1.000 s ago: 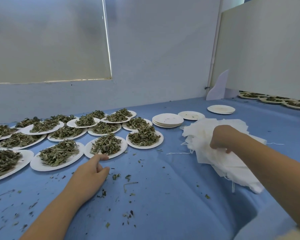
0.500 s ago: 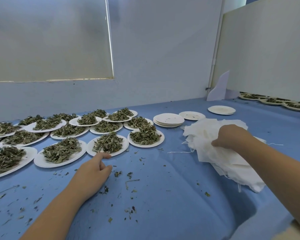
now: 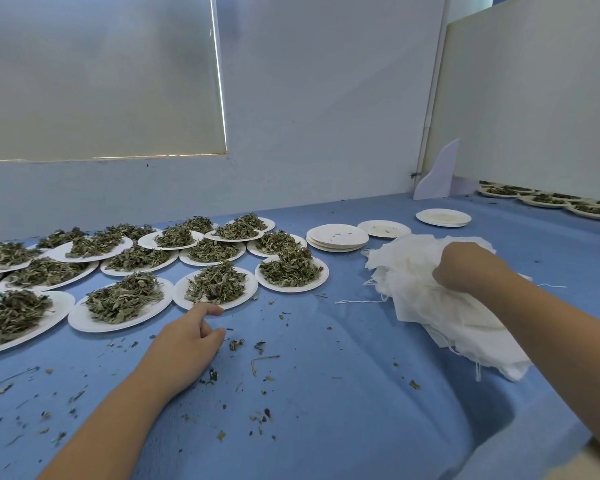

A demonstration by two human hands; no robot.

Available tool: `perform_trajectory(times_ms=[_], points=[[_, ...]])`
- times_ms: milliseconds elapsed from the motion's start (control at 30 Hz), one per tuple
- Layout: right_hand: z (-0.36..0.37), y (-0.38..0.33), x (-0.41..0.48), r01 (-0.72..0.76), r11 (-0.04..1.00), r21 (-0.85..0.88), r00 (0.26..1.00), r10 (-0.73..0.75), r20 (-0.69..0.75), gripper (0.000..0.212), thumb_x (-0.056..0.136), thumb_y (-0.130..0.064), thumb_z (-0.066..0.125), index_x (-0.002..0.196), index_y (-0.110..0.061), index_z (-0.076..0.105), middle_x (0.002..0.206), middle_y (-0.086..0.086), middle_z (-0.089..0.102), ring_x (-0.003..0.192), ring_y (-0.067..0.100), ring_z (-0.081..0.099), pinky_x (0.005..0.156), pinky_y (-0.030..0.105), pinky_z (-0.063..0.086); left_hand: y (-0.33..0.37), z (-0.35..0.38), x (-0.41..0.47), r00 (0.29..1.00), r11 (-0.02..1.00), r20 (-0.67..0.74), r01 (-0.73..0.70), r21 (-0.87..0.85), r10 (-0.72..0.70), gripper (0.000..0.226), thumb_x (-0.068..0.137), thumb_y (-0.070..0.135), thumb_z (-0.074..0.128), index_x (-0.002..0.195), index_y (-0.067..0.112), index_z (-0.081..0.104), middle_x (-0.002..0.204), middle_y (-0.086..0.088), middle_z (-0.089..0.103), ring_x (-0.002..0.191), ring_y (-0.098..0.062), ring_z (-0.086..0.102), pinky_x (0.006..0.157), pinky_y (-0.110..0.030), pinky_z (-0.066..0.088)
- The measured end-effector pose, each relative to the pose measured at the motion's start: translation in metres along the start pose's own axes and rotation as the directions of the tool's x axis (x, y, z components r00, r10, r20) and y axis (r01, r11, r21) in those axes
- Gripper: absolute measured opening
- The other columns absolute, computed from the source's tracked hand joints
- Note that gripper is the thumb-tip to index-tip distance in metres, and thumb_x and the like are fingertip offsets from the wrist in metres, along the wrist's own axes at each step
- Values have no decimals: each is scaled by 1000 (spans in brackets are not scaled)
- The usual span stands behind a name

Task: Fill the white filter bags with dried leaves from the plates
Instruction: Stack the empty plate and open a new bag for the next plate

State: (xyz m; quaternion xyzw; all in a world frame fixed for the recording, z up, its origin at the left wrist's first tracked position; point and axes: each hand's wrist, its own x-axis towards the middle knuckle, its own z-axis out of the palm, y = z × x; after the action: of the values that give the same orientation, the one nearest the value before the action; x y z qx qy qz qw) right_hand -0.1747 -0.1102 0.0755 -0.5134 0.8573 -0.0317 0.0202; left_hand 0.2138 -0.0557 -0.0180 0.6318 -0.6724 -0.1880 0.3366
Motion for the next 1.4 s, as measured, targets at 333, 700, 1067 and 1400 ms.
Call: perform_trajectory(times_ms=[333,700,1067,1400], points=[[-27,-32,-38,442,888,128,883,-406,-234,13,77,-26,71,71,-20,60,78,0,61,75,19,57,62,31,46,1,0,-1,999,999,32,-5,36,4,21,95,28,55,116,32,52,65,6,57,56,0,56,51,-17,38],[-16,-49,-32,377,926,-19,859,-357,-367,22,83,-23,66,74,-21,45,79,0,55,72,21,53,58,27,38,6,-1,-6,998,999,65,-19,47,16,20,96,30,54,116,32,51,66,7,57,56,-4,55,55,-19,41],[2,-38,-23,459,861,-220,853,-496,-161,39,86,-53,61,66,-26,41,69,-6,45,64,11,44,54,27,31,6,-1,-5,995,995,98,-30,91,21,18,97,31,53,115,32,53,76,5,61,65,-10,60,65,-28,49],[1,-38,-25,486,874,-17,874,-485,34,55,92,-66,35,65,-21,51,70,-4,54,64,10,47,55,25,29,2,0,-3,993,993,114,-45,110,32,9,97,33,52,100,36,59,74,6,65,55,-4,60,57,-22,49]])
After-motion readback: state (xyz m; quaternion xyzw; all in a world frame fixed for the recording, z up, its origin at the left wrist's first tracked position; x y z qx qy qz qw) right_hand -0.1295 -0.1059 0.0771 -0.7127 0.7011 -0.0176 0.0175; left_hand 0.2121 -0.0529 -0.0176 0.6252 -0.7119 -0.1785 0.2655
